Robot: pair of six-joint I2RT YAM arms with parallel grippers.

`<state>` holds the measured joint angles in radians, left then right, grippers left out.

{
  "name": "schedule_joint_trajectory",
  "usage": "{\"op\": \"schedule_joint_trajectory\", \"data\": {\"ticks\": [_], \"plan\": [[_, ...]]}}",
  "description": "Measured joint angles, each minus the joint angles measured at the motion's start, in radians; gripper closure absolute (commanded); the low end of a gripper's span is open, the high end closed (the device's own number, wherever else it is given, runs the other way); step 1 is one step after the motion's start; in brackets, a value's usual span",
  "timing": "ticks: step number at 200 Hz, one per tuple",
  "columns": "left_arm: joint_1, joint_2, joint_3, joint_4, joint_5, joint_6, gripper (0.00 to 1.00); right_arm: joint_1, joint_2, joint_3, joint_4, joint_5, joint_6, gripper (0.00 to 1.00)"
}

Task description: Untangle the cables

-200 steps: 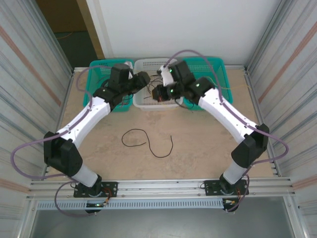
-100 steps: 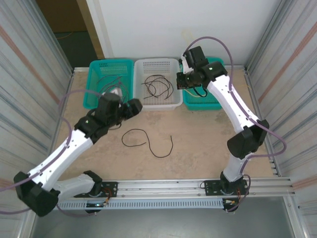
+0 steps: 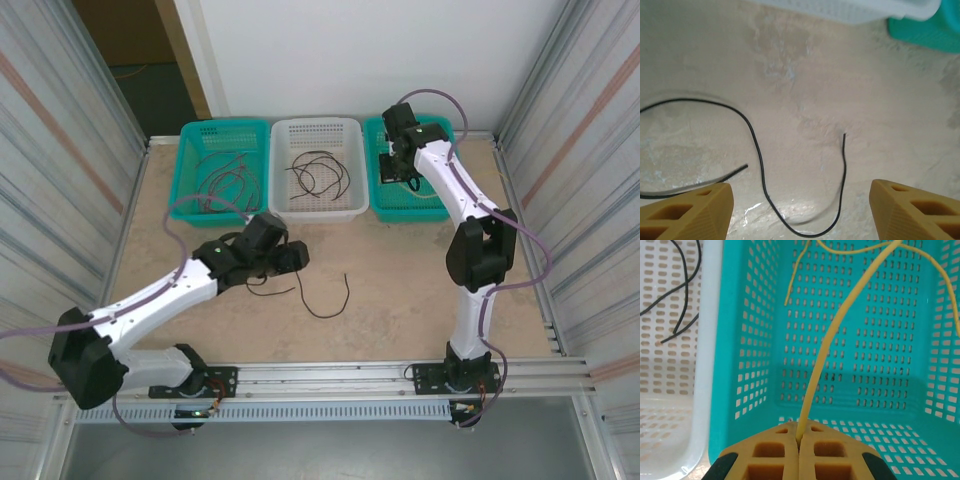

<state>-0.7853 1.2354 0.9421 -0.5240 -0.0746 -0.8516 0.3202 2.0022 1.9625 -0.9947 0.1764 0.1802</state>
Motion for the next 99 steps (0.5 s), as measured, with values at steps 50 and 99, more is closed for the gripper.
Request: {"op": "schedule_joint_trajectory", "data": {"ticks": [50, 99], "plan": [[-0.024, 0.019, -0.01, -0.024, -0.043, -0.045, 0.24, -0.005, 0.0, -0.061, 0.037, -0.003, 0.002, 0.9], [-0.024, 0.028, -0.04, -0.064, -0.078, -0.089, 0.23, -0.024, 0.009, -0.066, 0.045, 0.023, 0.034, 0.4]]}}
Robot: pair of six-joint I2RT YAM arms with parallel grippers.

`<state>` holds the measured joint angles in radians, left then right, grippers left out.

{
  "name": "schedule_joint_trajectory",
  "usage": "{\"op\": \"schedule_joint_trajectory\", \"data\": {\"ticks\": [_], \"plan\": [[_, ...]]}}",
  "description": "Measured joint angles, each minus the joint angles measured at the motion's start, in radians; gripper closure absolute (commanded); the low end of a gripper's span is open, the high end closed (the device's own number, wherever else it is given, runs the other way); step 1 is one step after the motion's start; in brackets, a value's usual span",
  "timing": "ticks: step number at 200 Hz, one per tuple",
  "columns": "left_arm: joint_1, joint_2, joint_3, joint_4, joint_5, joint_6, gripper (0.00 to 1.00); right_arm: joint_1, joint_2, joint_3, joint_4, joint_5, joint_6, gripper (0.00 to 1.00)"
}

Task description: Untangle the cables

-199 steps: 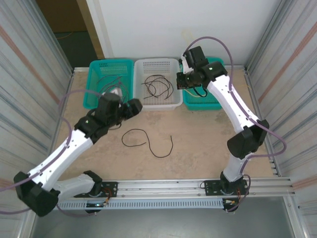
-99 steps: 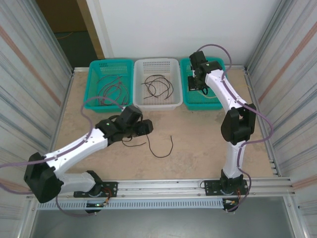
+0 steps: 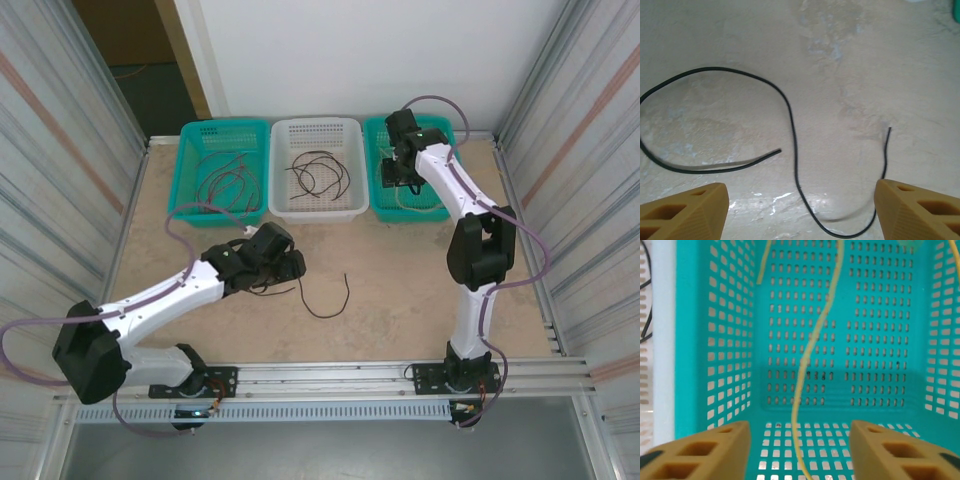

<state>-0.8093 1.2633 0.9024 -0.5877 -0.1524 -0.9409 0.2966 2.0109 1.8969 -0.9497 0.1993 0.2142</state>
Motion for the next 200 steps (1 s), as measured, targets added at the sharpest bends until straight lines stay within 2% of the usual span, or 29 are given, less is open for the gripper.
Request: {"op": "schedule_joint_trajectory", "data": {"ticks": [23, 51, 65, 96, 126, 200], "plan": [[0.0, 0.037, -0.001, -0.007, -0.018, -0.014, 0.27, 0.005, -0.031, -0.033, 0.015, 0.01, 0.023, 0.4], [-0.002, 0.112, 0.0, -0.006, -0.049, -0.031, 0.34, 0.057, -0.192, -0.163, 0.024, 0.009, 0.049, 0.43], [-0.002, 0.153, 0.001, 0.0, -0.062, -0.037, 0.38, 0.114, -0.309, -0.232, 0.035, 0.002, 0.066, 0.46], [0.005, 0.254, 0.028, 0.032, -0.079, -0.051, 0.41, 0.266, -0.55, -0.373, 0.077, -0.037, 0.093, 0.48], [0.018, 0.354, 0.086, 0.076, -0.081, -0.052, 0.47, 0.359, -0.652, -0.488, 0.113, -0.072, 0.132, 0.49], [0.018, 0.5, 0.174, 0.09, -0.08, -0.089, 0.67, 0.342, -0.723, -0.532, 0.142, -0.122, 0.179, 0.58]]}}
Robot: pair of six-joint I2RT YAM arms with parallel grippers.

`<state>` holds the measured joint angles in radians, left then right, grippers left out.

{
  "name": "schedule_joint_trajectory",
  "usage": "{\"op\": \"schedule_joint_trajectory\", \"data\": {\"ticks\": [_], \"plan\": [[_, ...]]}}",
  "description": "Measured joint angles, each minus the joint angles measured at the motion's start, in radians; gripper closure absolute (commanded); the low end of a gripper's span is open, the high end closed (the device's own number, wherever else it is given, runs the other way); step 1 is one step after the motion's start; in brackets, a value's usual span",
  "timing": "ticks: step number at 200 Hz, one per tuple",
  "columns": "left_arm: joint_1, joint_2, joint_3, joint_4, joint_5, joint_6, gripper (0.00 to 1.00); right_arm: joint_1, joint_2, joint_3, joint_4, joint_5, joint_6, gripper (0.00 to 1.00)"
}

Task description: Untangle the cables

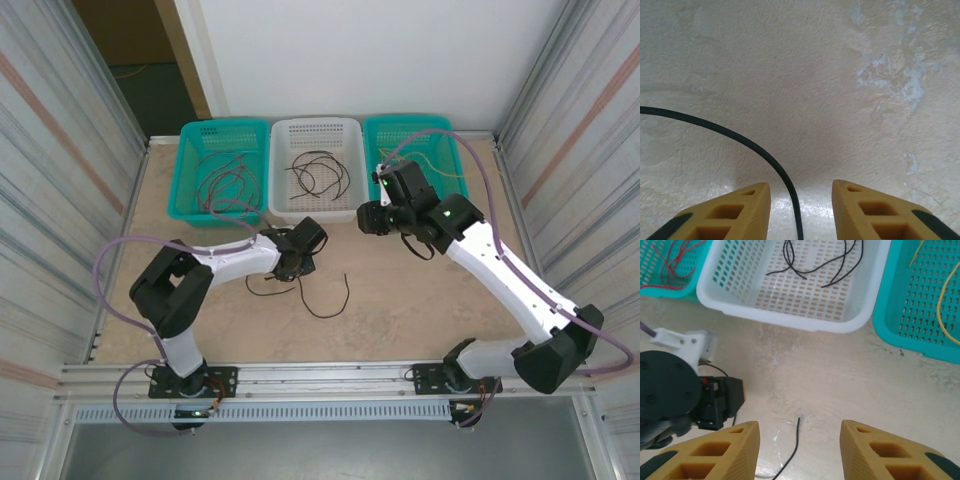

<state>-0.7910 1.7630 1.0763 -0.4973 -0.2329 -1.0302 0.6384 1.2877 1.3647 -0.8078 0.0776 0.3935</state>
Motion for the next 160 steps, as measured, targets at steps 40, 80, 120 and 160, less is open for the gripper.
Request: {"op": "schedule_joint_trajectory", "data": {"ticks": [40, 80, 120, 160], "plan": [[0.013, 0.004, -0.005, 0.002, 0.01, -0.033, 0.84, -0.033, -0.06, 0.0, 0.0, -0.014, 0.016, 0.64], [0.024, 0.004, -0.026, 0.009, 0.023, -0.05, 1.0, -0.058, -0.135, 0.0, 0.0, -0.031, 0.024, 0.67], [0.012, -0.012, -0.043, 0.0, 0.013, -0.059, 1.0, -0.072, -0.184, 0.0, 0.0, -0.038, 0.026, 0.67], [-0.085, -0.121, -0.039, -0.066, -0.057, -0.054, 1.0, -0.09, -0.204, 0.0, 0.001, -0.056, 0.026, 0.68]]}}
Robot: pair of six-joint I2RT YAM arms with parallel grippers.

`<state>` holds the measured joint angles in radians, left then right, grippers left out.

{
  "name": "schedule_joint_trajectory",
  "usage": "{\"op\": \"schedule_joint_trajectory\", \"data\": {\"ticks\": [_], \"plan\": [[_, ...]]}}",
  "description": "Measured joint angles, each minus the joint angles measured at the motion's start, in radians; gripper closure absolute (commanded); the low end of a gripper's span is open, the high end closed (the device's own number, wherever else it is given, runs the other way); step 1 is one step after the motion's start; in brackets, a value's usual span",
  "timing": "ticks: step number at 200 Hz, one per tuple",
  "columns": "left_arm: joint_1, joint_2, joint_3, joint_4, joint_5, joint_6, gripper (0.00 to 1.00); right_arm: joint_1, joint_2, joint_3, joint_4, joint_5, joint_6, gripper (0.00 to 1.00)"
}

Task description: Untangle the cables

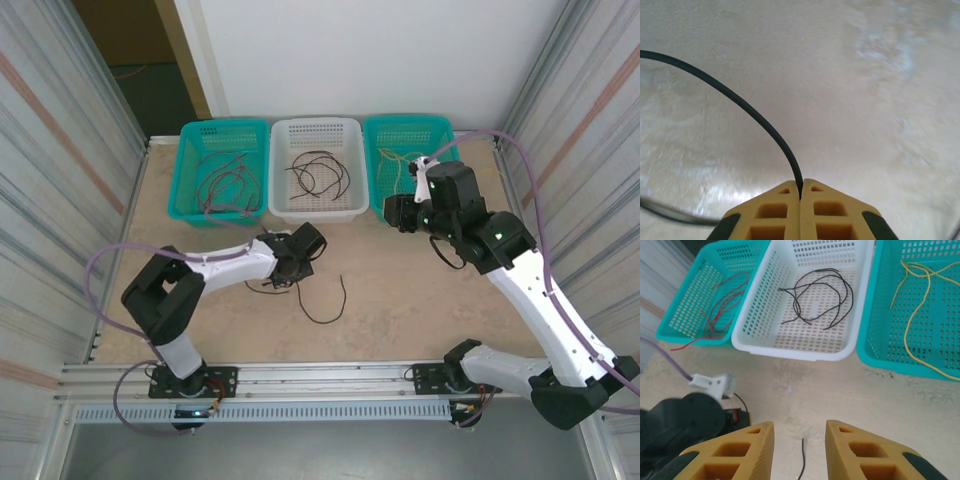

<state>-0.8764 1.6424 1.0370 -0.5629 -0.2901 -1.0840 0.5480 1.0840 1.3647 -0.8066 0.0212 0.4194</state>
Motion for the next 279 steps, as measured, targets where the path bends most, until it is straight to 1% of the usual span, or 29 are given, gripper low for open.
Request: {"op": "schedule_joint_trajectory", "data": {"ticks": [35, 52, 68, 101, 117, 135, 157, 174, 188, 219, 241, 244, 247, 257, 262, 269, 279], "plan": [[-0.138, -0.132, 0.047, -0.089, -0.092, 0.042, 1.0, -0.016, -0.006, 0.0, 0.015, -0.004, 0.0, 0.69], [-0.19, -0.201, 0.078, -0.101, -0.118, 0.102, 1.0, -0.033, -0.016, 0.0, 0.022, -0.015, 0.0, 0.69], [-0.206, -0.248, 0.123, -0.111, -0.123, 0.177, 1.0, -0.051, -0.031, 0.0, 0.026, -0.021, 0.0, 0.7], [-0.191, -0.301, 0.272, -0.114, -0.113, 0.382, 1.0, -0.079, -0.065, -0.009, 0.048, -0.023, 0.015, 0.7], [-0.142, -0.298, 0.376, -0.11, -0.065, 0.488, 1.0, -0.085, -0.079, -0.025, 0.06, -0.023, 0.02, 0.7], [-0.034, -0.27, 0.5, -0.099, 0.011, 0.592, 1.0, -0.089, -0.084, -0.042, 0.069, -0.023, 0.026, 0.71], [0.108, -0.169, 0.692, -0.09, 0.083, 0.695, 1.0, -0.09, -0.082, -0.05, 0.07, -0.024, 0.037, 0.71], [0.187, -0.081, 0.811, -0.069, 0.116, 0.753, 1.0, -0.09, -0.083, -0.05, 0.071, -0.026, 0.044, 0.71], [0.231, -0.01, 0.893, -0.064, 0.141, 0.791, 1.0, -0.09, -0.082, -0.05, 0.069, -0.027, 0.044, 0.71], [0.317, 0.205, 1.125, -0.068, 0.211, 0.846, 1.0, -0.09, -0.082, -0.05, 0.058, -0.026, 0.044, 0.71], [0.356, 0.324, 1.194, -0.069, 0.239, 0.869, 1.0, -0.09, -0.082, -0.05, 0.047, -0.023, 0.044, 0.71], [0.36, 0.34, 1.198, -0.069, 0.241, 0.869, 0.96, -0.09, -0.082, -0.05, 0.046, -0.022, 0.044, 0.71], [0.364, 0.356, 1.203, -0.069, 0.245, 0.871, 0.89, -0.09, -0.082, -0.05, 0.043, -0.022, 0.044, 0.71], [0.373, 0.405, 1.207, -0.069, 0.254, 0.877, 0.61, -0.09, -0.082, -0.05, 0.037, -0.018, 0.044, 0.7], [0.376, 0.426, 1.208, -0.069, 0.259, 0.873, 0.5, -0.09, -0.082, -0.05, 0.034, -0.017, 0.044, 0.69], [0.378, 0.459, 1.208, -0.07, 0.266, 0.872, 0.42, -0.091, -0.082, -0.05, 0.028, -0.014, 0.044, 0.67], [0.379, 0.501, 1.208, -0.074, 0.275, 0.869, 0.36, -0.091, -0.082, -0.05, 0.021, -0.011, 0.044, 0.63]]}}
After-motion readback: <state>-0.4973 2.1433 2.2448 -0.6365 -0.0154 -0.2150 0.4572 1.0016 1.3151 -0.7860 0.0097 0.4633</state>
